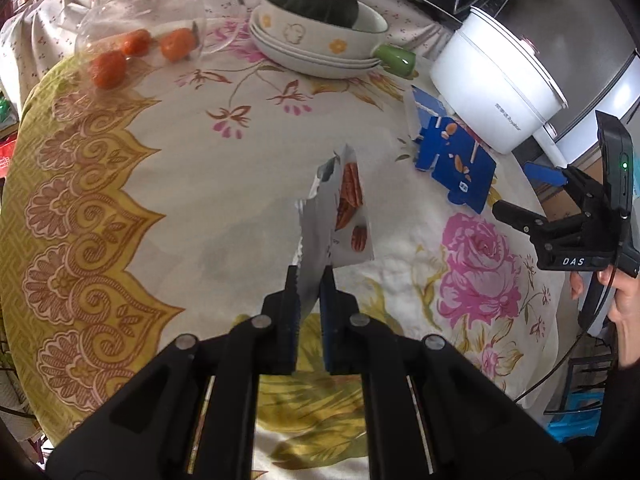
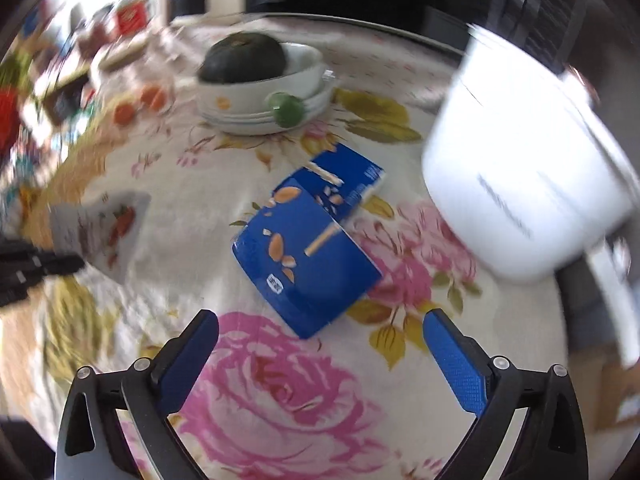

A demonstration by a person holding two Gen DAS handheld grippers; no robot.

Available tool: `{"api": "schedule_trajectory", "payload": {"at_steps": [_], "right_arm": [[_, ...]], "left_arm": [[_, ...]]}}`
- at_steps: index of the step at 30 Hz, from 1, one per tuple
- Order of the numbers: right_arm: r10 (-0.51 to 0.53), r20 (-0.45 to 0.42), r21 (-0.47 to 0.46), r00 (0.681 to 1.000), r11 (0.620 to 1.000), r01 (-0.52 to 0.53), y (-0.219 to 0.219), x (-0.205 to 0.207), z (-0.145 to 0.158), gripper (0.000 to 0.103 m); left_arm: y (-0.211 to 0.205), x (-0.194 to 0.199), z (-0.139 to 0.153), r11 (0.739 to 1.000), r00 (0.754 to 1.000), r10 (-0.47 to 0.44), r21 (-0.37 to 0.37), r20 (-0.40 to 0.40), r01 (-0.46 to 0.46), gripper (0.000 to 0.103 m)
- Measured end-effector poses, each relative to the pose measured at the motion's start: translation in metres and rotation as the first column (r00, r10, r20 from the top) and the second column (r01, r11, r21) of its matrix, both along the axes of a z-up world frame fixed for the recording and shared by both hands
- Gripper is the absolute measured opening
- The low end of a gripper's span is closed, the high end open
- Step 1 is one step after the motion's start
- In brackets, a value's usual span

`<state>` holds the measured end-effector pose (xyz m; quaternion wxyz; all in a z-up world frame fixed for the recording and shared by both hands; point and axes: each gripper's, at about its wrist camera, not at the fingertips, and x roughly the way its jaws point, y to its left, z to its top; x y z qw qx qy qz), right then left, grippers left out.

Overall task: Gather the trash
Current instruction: 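Grasp the white snack wrapper with the left gripper, then grasp the blue almond carton with the right gripper while the left holds the wrapper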

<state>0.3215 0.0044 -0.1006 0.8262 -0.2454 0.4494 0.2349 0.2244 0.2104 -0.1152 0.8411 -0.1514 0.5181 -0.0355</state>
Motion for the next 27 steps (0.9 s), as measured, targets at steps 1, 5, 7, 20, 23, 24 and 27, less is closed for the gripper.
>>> {"api": "schedule_trajectory", "payload": {"at_steps": [1, 5, 7, 20, 23, 24, 27], "right_arm": [[0.018, -0.002, -0.02, 1.0, 1.0, -0.018, 0.006, 0.003, -0.003, 0.103], [0.055, 0.003, -0.064, 0.998, 0.996, -0.055, 0.022, 0.013, -0.011, 0.103], [0.069, -0.008, -0.086, 0.998, 0.994, -0.069, 0.03, 0.019, -0.018, 0.103], [-0.036, -0.058, -0.072, 0.998, 0.997, 0.032, 0.025, 0.035, -0.036, 0.084], [-0.037, -0.069, -0.038, 0.997, 0.999, 0.034, 0.016, 0.019, -0.026, 0.083], [-0.04, -0.071, -0.028, 0.997, 0.999, 0.038, 0.012, 0.013, -0.022, 0.083], [-0.046, -0.082, 0.009, 0.996, 0.999, 0.047, 0.0, -0.006, -0.01, 0.083]], "left_arm": [[0.003, -0.001, -0.001, 1.0, 1.0, 0.007, -0.005, -0.003, -0.007, 0.01], [0.011, -0.003, -0.004, 1.0, 1.0, 0.025, -0.016, -0.014, -0.025, 0.01], [0.012, -0.005, -0.005, 0.999, 0.999, 0.028, -0.019, -0.016, -0.029, 0.01], [-0.006, -0.007, -0.001, 1.0, 1.0, 0.003, -0.014, -0.013, -0.003, 0.01], [-0.012, -0.014, 0.007, 1.0, 1.0, 0.004, -0.025, -0.004, -0.004, 0.01], [-0.015, -0.018, 0.01, 1.0, 1.0, 0.001, -0.026, 0.0, -0.001, 0.01], [-0.027, -0.029, 0.021, 1.0, 1.0, -0.013, -0.028, 0.014, 0.014, 0.01]]}}
